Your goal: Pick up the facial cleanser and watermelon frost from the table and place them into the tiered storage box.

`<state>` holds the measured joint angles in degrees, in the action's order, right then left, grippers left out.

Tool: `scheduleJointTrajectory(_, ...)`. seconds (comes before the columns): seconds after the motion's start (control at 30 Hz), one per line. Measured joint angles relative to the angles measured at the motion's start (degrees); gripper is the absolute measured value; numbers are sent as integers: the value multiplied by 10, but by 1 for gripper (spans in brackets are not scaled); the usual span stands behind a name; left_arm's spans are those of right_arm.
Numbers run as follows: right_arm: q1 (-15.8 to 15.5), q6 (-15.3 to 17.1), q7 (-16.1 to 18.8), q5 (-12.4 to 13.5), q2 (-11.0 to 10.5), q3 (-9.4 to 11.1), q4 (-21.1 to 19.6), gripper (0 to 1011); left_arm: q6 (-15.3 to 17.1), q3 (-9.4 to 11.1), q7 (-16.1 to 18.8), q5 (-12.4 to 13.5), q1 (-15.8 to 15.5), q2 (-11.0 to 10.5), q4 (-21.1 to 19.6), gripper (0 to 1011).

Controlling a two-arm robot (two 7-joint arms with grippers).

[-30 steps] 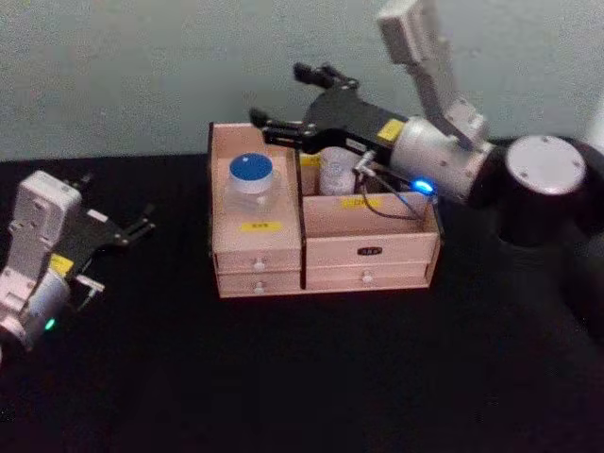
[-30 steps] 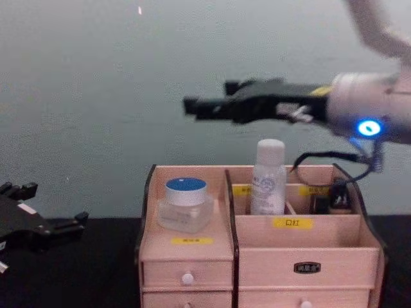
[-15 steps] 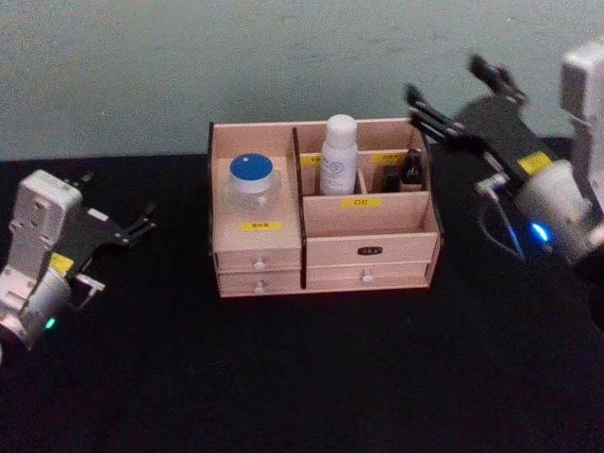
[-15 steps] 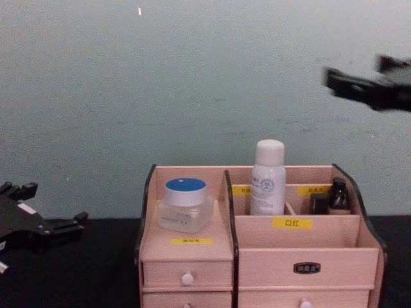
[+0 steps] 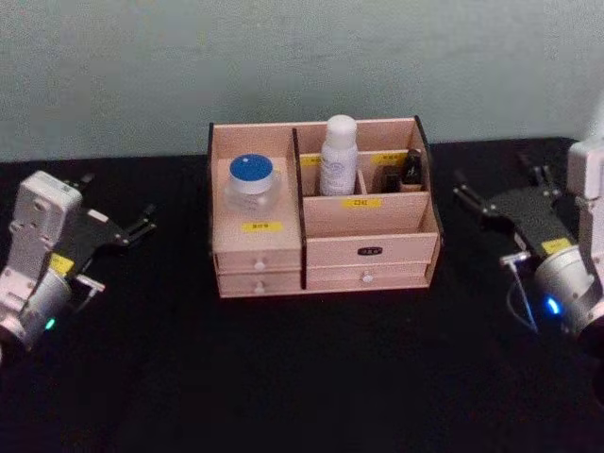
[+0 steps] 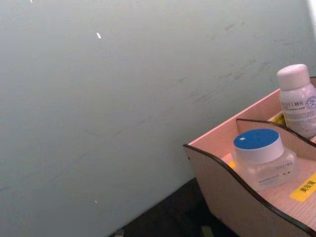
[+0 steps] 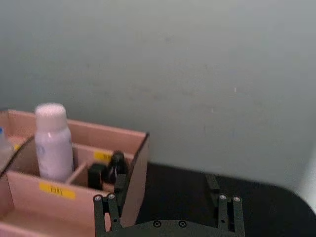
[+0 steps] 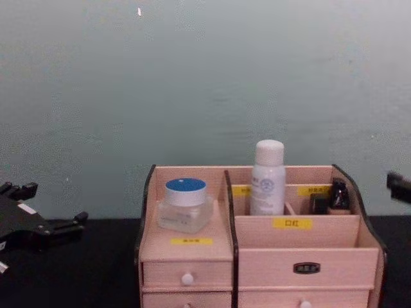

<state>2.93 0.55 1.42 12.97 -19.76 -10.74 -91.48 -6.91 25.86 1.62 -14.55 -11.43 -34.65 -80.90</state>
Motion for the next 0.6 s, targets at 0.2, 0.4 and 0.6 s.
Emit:
scheduleJointTrajectory(0.2, -2, 18, -3, -10, 10, 1, 20, 1000, 0, 0, 0, 0, 0, 0, 0, 1001)
scheduleJointTrajectory(0.4, -2, 31, -3, -21, 17, 5, 38, 1000, 0, 0, 0, 0, 0, 0, 0, 1001)
scheduleJointTrajectory(0.6, -4, 41, -3, -29, 26, 11, 49, 1000, 0, 0, 0, 0, 0, 0, 0, 1001)
